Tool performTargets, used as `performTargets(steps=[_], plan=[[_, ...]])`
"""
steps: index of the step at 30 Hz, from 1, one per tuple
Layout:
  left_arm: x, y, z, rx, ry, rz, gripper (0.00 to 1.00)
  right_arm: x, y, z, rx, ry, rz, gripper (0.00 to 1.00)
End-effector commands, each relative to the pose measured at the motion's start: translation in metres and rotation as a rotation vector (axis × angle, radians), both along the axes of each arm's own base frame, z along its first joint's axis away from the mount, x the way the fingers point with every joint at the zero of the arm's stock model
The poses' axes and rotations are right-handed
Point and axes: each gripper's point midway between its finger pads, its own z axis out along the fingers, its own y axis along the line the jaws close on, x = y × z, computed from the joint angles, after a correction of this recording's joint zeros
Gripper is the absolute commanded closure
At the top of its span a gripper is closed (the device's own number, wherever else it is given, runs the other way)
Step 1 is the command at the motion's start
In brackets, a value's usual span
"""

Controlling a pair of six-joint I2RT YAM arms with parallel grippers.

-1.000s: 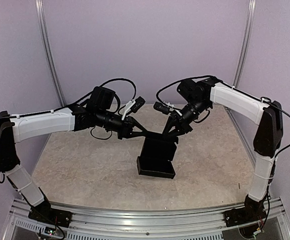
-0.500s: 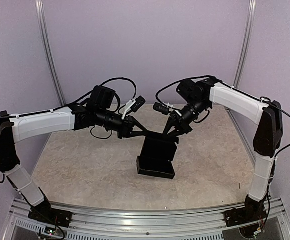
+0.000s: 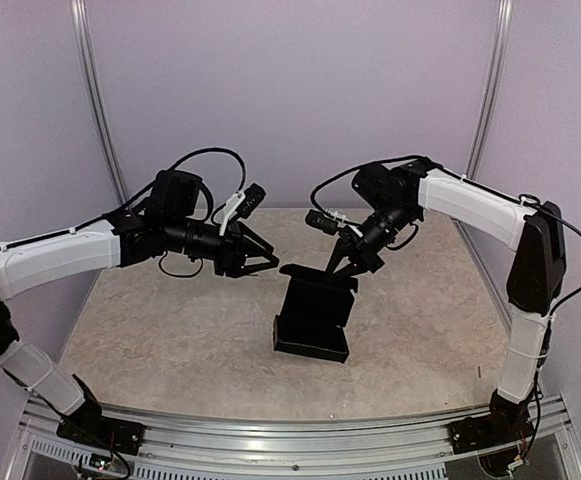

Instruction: Fold the paper box

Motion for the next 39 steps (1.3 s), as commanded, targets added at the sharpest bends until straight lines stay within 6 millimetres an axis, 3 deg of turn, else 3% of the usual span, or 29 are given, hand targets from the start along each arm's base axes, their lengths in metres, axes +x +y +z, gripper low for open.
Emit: performTargets(steps=[1,5,12,19,29,37,39], plan=[[0.016,0.034,0.033,-0.096,-0.055,0.084,0.52,-0.011,-0.001,0.016,0.037,-0.020,0.018,1.00],[0.027,0.031,0.017,-0.052,0.013,0.082,0.58,-0.011,0.001,0.017,0.047,-0.021,0.020,1.00],[0.011,0.005,0.000,-0.023,0.059,-0.045,0.72,-0.009,0.003,0.020,0.056,-0.021,0.016,1.00],[0.002,-0.004,-0.007,-0.010,0.088,-0.105,0.82,-0.008,0.004,0.021,0.060,-0.022,0.015,1.00],[-0.011,-0.014,-0.009,-0.012,0.105,-0.171,0.83,-0.007,0.004,0.018,0.052,-0.018,0.008,1.00],[0.019,0.012,0.011,-0.046,0.026,-0.018,0.69,-0.011,0.001,0.017,0.051,-0.018,0.017,1.00],[0.029,0.012,0.007,-0.026,0.031,0.035,0.68,-0.012,0.001,0.018,0.056,-0.017,0.020,1.00]])
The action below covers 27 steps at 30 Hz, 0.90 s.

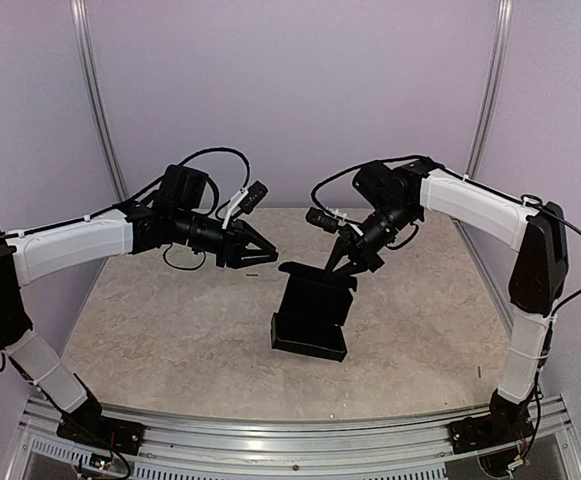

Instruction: Fold the paper box

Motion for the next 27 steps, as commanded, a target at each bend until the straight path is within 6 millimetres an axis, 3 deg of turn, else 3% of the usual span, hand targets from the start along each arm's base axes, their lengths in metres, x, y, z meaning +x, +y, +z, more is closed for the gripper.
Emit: performTargets(steps=[1,6,16,27], plan=[[0.023,0.004,0.005,0.009,-0.018,0.109,0.70,-0.011,0.000,0.014,0.034,-0.011,0.021,1.00],[0.012,-0.022,-0.026,0.103,0.002,0.050,0.74,-0.006,0.001,0.011,0.021,-0.013,0.002,1.00],[-0.008,-0.024,-0.015,0.064,0.010,-0.033,0.78,0.003,0.003,0.003,-0.009,-0.009,-0.031,1.00],[-0.007,-0.009,0.002,0.043,-0.016,-0.016,0.74,0.002,0.002,0.001,-0.016,-0.005,-0.029,1.00]])
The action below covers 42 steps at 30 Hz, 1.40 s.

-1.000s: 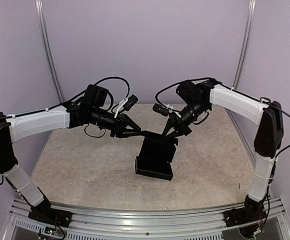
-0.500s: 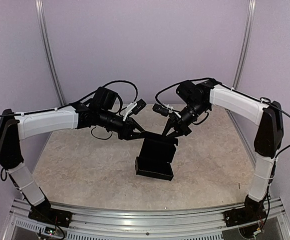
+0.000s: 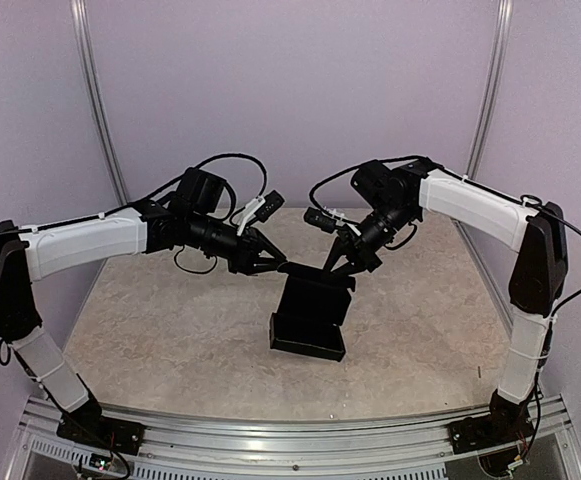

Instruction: Fold the paper box

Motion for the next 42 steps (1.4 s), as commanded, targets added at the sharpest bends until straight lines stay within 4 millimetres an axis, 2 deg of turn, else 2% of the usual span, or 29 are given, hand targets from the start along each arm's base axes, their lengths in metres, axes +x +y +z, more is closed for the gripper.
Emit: performTargets(steps=[1,13,35,42], plan=[[-0.011,0.008,0.021,-0.033,-0.019,-0.032,0.74,-0.001,0.000,0.002,-0.007,-0.011,-0.005,1.00],[-0.020,0.005,0.010,-0.013,0.034,-0.073,0.75,-0.003,0.001,0.007,0.011,-0.011,0.002,1.00],[-0.032,-0.017,0.008,-0.042,0.055,-0.168,0.74,-0.017,0.000,0.019,0.062,0.007,0.052,1.00],[-0.039,-0.018,0.008,-0.048,0.062,-0.203,0.70,-0.016,0.001,0.018,0.062,0.012,0.050,1.00]])
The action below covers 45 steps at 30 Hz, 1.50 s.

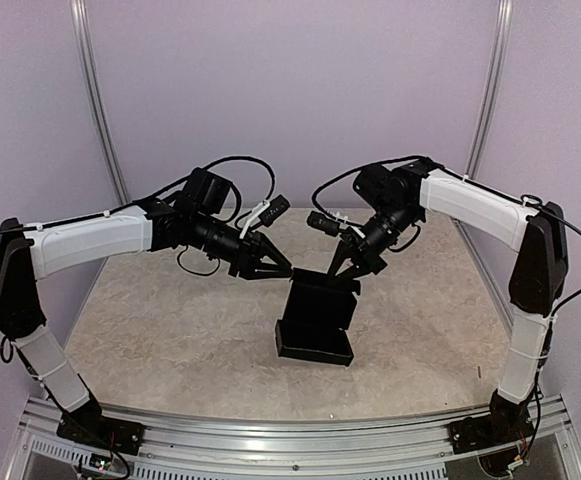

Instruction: Fold the paper box

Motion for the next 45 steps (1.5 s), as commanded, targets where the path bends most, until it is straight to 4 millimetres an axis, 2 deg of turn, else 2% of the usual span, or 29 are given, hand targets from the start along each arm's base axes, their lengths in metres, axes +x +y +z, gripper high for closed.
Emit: performTargets(steps=[1,12,29,34,41,45], plan=[[-0.016,-0.010,0.003,-0.018,0.011,-0.076,0.70,-0.005,0.007,0.019,0.076,-0.019,0.019,1.00],[-0.024,-0.017,-0.003,-0.025,0.026,-0.121,0.70,-0.016,0.008,0.031,0.131,0.012,0.060,1.00],[-0.031,-0.025,-0.008,-0.024,0.056,-0.166,0.81,-0.029,0.007,0.046,0.197,0.039,0.118,1.00],[-0.028,-0.028,-0.010,-0.020,0.064,-0.161,0.85,-0.029,0.007,0.051,0.210,0.022,0.119,1.00],[-0.022,-0.034,-0.014,-0.006,0.039,-0.122,0.83,-0.030,0.007,0.057,0.224,0.013,0.120,1.00],[-0.018,-0.034,-0.017,0.014,0.036,-0.097,0.90,-0.031,0.007,0.058,0.226,0.007,0.121,1.00]])
